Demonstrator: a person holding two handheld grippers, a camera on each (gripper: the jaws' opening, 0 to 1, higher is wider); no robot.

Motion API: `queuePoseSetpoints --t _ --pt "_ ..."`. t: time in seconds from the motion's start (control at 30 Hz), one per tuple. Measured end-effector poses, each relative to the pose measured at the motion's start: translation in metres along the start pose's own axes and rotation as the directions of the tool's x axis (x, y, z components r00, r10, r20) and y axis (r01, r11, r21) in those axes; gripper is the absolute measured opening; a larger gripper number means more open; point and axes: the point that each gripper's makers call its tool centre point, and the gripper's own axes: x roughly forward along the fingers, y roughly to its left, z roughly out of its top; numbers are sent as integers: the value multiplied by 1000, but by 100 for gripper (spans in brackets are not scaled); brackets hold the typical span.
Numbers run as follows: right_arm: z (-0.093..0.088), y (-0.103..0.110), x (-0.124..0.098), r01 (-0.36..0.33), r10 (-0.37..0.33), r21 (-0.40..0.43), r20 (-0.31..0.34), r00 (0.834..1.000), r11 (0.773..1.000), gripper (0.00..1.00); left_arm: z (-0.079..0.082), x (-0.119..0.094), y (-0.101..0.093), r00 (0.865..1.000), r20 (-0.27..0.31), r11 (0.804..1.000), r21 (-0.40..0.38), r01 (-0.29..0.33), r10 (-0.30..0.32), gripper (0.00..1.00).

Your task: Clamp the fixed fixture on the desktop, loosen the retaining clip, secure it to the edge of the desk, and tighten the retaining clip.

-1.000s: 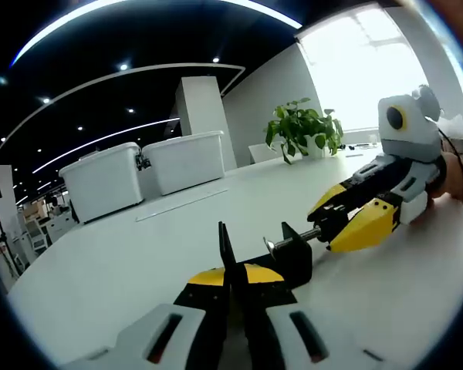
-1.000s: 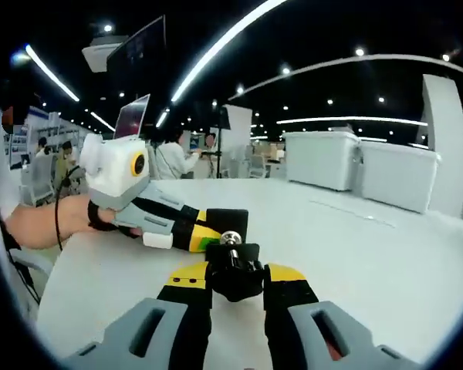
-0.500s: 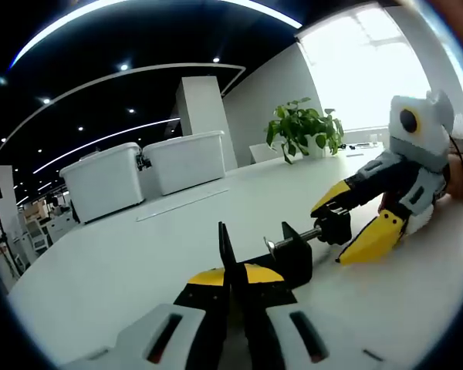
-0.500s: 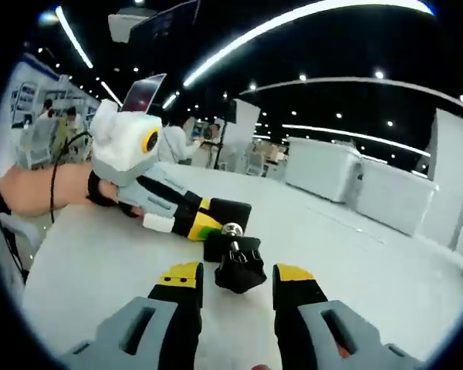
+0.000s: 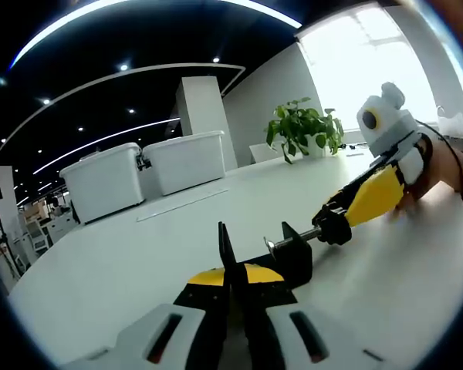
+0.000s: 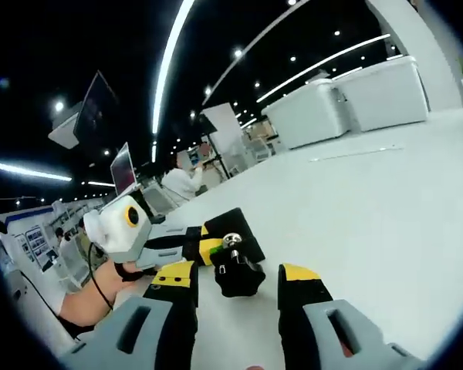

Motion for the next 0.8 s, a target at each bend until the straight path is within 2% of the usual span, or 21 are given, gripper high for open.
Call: queuePoseSetpoints --t 0.07,0.1,0.13,0.33,0.43,0.5,0.57,0.63,0.7,0.8 --pt "1 1 3 1 -1 12 0 1000 1000 32 0 0 0 1000 0 1000 2 -2 2 6" --pt "-1 -5 4 27 -27 -26 -12 1000 999 26 0 0 0 1000 0 1000 1 -2 2 6" --pt "1 -3 6 22 -22 -31 9 1000 999 27 0 0 0 1000 1 1000 1 -5 5 6" --pt "-1 -1 7 24 -23 -68 21 1000 997 26 -1 0 1 1000 -2 1000 2 -9 9 6" --pt "1 1 7 43 -32 -221 50 998 974 26 -1 0 1 1000 -1 1000 3 -10 10 6" --pt "2 3 6 70 -50 -341 69 996 937 26 -1 0 1 1000 -1 1000 4 -10 10 6" --pt "2 5 6 104 -72 -463 87 994 880 26 -1 0 1 1000 -1 1000 5 -10 10 6" --pt "2 5 7 144 -104 -576 102 989 805 25 -1 -1 1 1000 0 1000 7 -11 11 6" --pt "2 5 8 184 -138 -696 122 983 694 25 -1 -1 1 1000 0 1000 7 -11 11 6" --pt "3 8 10 226 -194 -845 149 970 484 24 -1 -1 1 1000 -2 1000 9 -13 13 6"
